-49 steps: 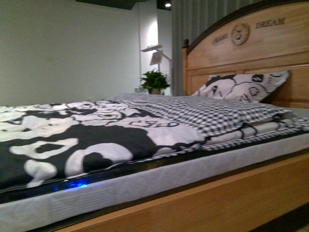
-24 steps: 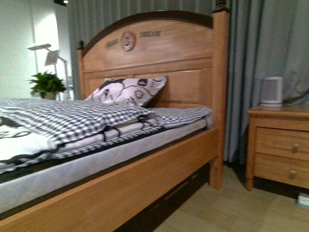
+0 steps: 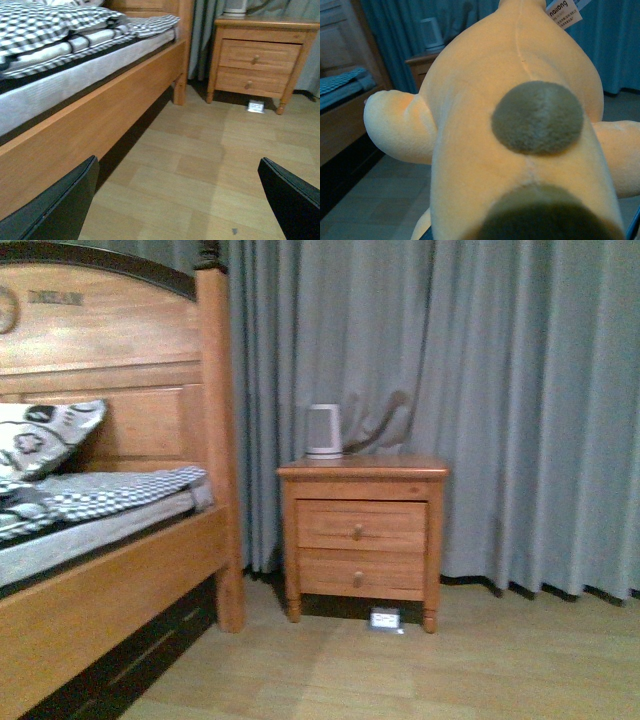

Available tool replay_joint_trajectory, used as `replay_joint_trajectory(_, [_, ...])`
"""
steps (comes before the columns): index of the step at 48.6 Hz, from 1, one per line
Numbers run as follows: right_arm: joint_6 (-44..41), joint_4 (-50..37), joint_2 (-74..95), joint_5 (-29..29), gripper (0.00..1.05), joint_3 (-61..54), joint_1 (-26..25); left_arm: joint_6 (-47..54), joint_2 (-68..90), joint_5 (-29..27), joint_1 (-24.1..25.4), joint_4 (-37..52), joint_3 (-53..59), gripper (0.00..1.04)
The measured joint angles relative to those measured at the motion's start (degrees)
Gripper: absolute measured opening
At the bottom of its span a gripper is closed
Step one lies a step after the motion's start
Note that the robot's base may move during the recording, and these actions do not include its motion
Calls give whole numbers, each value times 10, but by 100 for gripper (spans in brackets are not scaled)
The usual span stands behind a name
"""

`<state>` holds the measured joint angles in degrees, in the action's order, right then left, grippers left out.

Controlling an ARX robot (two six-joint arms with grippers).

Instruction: Put away toys

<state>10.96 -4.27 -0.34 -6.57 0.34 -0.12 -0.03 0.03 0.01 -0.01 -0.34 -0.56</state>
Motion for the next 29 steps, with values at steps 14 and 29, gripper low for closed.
replay_joint_trajectory(14, [0,0,0,-3,20,0,0,0,0,2,0,0,0,99])
replay_joint_trajectory(29, [0,0,0,1,20,0,-1,0,0,0,0,0,0,99])
